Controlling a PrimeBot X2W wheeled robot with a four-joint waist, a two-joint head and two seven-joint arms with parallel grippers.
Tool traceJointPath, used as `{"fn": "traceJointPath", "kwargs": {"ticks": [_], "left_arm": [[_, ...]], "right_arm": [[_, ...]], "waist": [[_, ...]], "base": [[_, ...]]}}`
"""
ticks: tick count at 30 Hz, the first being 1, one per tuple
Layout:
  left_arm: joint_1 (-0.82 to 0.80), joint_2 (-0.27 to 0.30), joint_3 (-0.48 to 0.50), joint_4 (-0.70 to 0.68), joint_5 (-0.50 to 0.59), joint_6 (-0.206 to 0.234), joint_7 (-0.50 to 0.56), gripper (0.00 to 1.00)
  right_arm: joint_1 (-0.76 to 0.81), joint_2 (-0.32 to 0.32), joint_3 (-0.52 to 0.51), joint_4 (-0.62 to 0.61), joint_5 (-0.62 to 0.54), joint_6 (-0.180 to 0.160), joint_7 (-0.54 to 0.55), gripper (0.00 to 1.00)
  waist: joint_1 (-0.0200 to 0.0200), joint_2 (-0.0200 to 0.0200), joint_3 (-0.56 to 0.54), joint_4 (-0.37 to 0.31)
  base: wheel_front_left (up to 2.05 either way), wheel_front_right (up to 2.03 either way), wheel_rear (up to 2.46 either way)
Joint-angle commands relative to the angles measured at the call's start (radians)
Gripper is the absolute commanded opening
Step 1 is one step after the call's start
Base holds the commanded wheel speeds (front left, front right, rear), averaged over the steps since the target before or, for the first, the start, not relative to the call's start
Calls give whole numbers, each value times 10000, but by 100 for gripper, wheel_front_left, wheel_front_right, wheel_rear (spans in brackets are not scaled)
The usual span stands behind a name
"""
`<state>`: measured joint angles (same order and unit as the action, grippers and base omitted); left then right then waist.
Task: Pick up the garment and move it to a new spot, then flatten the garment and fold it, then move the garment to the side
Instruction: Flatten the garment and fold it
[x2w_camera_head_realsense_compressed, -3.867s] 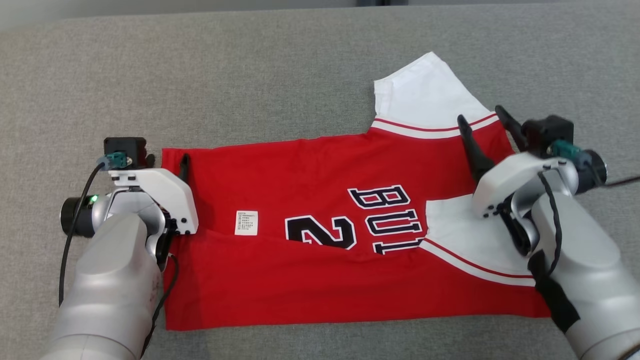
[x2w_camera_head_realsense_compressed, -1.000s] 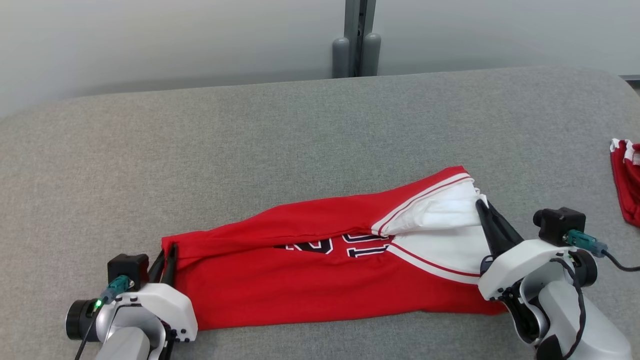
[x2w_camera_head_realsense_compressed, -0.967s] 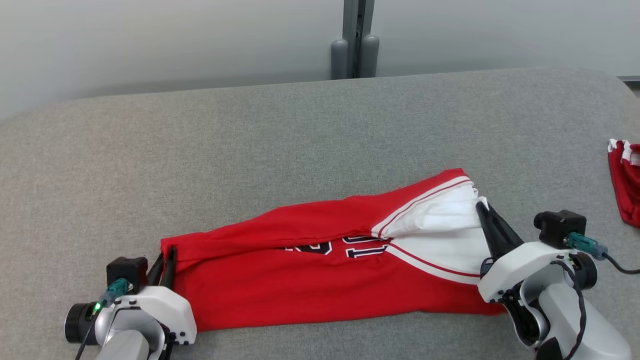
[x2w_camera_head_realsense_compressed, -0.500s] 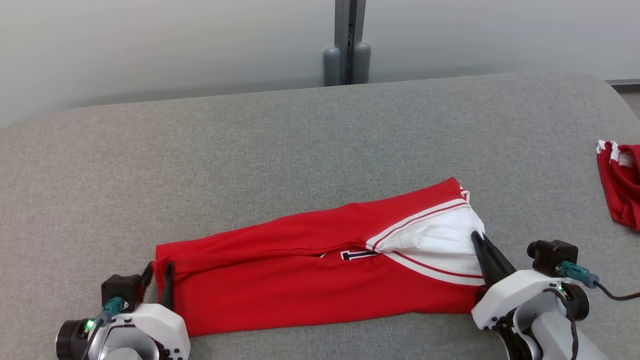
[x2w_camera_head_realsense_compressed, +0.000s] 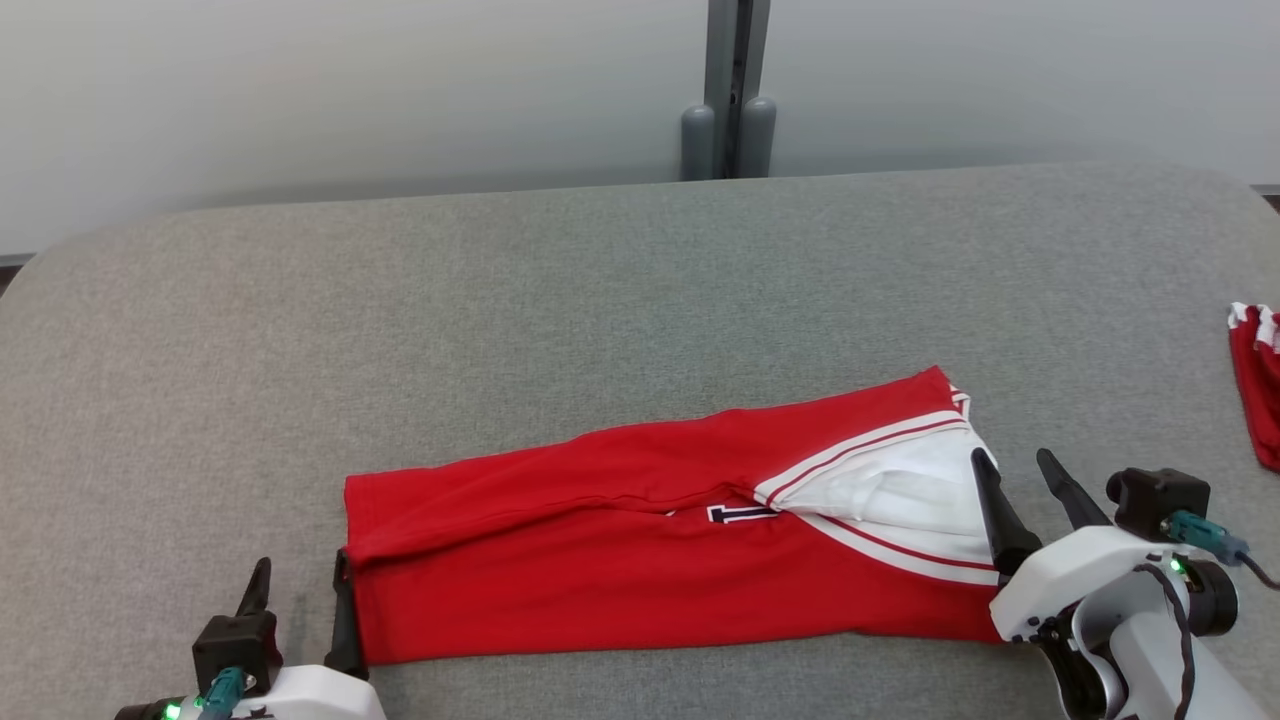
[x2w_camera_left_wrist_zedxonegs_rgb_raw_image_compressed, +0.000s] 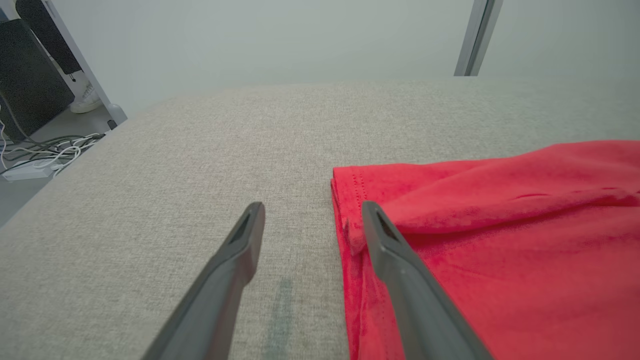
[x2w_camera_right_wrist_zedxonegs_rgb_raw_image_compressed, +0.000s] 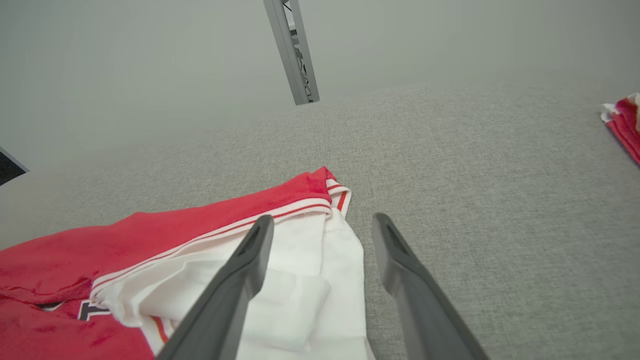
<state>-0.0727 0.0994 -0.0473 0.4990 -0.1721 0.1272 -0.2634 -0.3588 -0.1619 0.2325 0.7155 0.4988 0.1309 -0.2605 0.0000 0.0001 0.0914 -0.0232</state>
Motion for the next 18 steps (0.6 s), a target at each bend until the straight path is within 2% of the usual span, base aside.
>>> {"fn": "traceJointPath", "kwargs": {"ticks": [1, 6, 17, 18], "left_arm": [[114, -92, 97, -206, 207, -53, -12, 100], [26, -333, 80, -349, 556, -231, -12, 100], [-92, -452, 162, -174, 564, -405, -12, 100], [-99, -457, 173, -172, 560, -404, -12, 100]], "right_arm": [[-317, -83, 21, 395, -201, -3, 219, 100], [-939, -2, 218, 1525, -400, -2, 1246, 100], [-881, 397, 780, 2657, 170, 12, 2717, 100], [-848, 430, 844, 2662, 257, 26, 2782, 66]], "waist": [[0, -1, 137, 169], [0, -1, 487, 521], [0, -1, 588, 824], [0, -1, 593, 834]], "base": [[0, 0, 0], [0, 0, 0], [0, 0, 0], [0, 0, 0]]}}
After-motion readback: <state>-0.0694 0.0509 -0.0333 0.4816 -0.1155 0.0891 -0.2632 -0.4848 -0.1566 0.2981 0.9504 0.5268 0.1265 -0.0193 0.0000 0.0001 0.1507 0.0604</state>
